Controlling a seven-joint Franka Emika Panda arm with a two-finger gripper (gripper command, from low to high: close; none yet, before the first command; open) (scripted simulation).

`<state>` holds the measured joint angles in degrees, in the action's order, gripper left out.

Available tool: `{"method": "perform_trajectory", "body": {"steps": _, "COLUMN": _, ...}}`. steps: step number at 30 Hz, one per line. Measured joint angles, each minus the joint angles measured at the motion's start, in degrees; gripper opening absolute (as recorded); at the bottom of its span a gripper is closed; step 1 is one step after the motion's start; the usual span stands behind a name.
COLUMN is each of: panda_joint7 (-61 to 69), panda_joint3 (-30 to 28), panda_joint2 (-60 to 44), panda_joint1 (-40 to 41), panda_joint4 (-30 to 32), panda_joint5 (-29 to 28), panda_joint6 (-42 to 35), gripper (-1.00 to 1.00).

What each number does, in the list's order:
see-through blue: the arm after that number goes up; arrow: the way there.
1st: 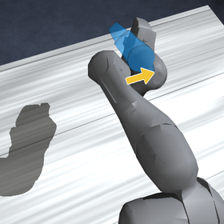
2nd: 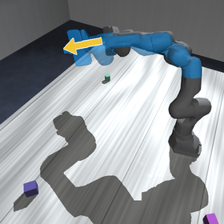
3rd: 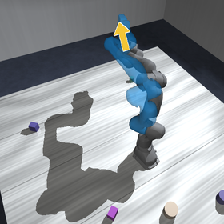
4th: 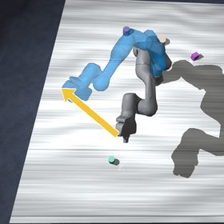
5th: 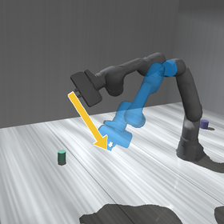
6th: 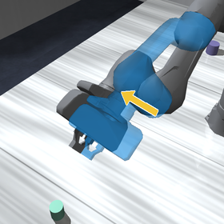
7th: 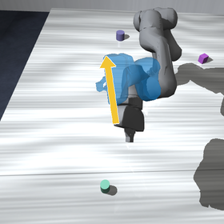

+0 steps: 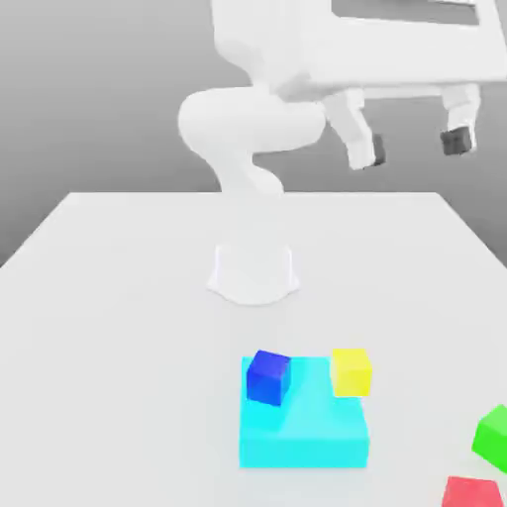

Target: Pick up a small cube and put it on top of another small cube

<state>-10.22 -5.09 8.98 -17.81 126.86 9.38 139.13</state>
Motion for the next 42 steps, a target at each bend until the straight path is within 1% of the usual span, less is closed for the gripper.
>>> {"method": "perform_trajectory", "body": {"steps": 4, "panda_joint7": 7.1, "panda_joint3": 1.2, "panda_joint2": -8.2, "panda_joint1": -2.6, "panda_joint4": -1.1, "panda_joint5": 0.8, "panda_joint6": 1.8, "gripper": 0.00}}
{"method": "perform_trajectory", "body": {"steps": 8, "panda_joint7": 13.1, "panda_joint3": 2.3, "panda_joint2": -16.2, "panda_joint1": -4.2, "panda_joint4": -2.1, "panda_joint5": 0.0, "panda_joint6": 3.8, "gripper": 0.00}}
{"method": "perform_trajectory", "body": {"steps": 12, "panda_joint7": 17.9, "panda_joint3": 3.7, "panda_joint2": -24.1, "panda_joint1": -5.4, "panda_joint4": -3.0, "panda_joint5": -2.7, "panda_joint6": 5.9, "gripper": 0.00}}
{"method": "perform_trajectory", "body": {"steps": 16, "panda_joint7": 21.5, "panda_joint3": 4.3, "panda_joint2": -31.7, "panda_joint1": -7.2, "panda_joint4": -4.0, "panda_joint5": -7.1, "panda_joint6": 8.0, "gripper": 0.00}}
{"method": "perform_trajectory", "body": {"steps": 20, "panda_joint7": 22.5, "panda_joint3": 4.5, "panda_joint2": -39.9, "panda_joint1": -7.8, "panda_joint4": -5.6, "panda_joint5": -8.7, "panda_joint6": 13.1, "gripper": 0.00}}
{"method": "perform_trajectory", "body": {"steps": 21, "panda_joint7": 22.6, "panda_joint3": 4.5, "panda_joint2": -41.7, "panda_joint1": -7.8, "panda_joint4": -6.0, "panda_joint5": -8.7, "panda_joint6": 14.5, "gripper": -1.00}}
{"method": "perform_trajectory", "body": {"steps": 28, "panda_joint7": 22.7, "panda_joint3": 4.5, "panda_joint2": -42.0, "panda_joint1": -7.8, "panda_joint4": -6.0, "panda_joint5": -8.6, "panda_joint6": 14.7, "gripper": -1.00}}
{"method": "perform_trajectory", "body": {"steps": 32, "panda_joint7": 22.5, "panda_joint3": 4.3, "panda_joint2": -35.0, "panda_joint1": -7.9, "panda_joint4": -4.3, "panda_joint5": -8.5, "panda_joint6": 9.4, "gripper": -1.00}}
{"method": "perform_trajectory", "body": {"steps": 38, "panda_joint7": 17.3, "panda_joint3": 1.6, "panda_joint2": -23.6, "panda_joint1": -5.2, "panda_joint4": 5.2, "panda_joint5": -4.5, "panda_joint6": 6.6, "gripper": -1.00}}
{"method": "perform_trajectory", "body": {"steps": 42, "panda_joint7": 12.0, "panda_joint3": -0.7, "panda_joint2": -15.7, "panda_joint1": -3.6, "panda_joint4": 12.1, "panda_joint5": -3.8, "panda_joint6": 5.4, "gripper": -1.00}}
